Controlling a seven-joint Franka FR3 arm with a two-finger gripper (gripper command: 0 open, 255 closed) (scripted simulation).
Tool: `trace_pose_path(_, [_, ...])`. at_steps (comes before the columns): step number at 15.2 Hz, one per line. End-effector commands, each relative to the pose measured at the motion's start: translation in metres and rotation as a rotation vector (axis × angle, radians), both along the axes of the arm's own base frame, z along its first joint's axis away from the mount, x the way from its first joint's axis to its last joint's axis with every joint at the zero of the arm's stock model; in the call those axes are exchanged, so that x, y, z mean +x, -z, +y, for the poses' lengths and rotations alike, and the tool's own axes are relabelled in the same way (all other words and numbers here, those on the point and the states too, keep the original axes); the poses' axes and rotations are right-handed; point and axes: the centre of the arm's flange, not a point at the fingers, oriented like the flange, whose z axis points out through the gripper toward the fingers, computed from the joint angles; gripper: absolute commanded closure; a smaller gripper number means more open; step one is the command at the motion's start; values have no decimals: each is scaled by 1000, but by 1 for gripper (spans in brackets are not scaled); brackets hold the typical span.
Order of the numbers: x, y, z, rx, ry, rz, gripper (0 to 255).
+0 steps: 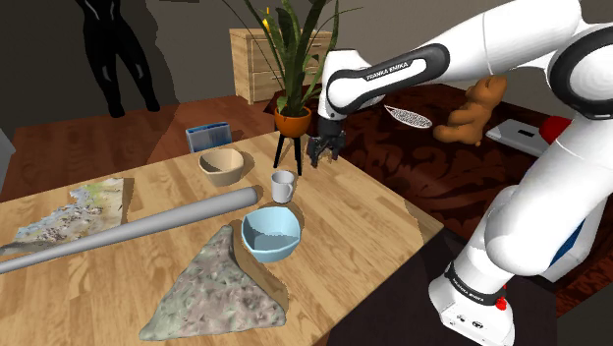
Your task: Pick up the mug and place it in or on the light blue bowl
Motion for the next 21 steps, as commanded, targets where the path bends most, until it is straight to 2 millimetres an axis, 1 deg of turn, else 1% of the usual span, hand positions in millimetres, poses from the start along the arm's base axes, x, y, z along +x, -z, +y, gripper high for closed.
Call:
trace_pose_path(1, [22,15,0,2,0,5,0])
trace_pose_path(12, [141,101,10,13,3,28,0])
trace_pose_path(19, [139,138,13,13,3,28,0])
trace_pose_path(21, [139,141,13,13,3,28,0])
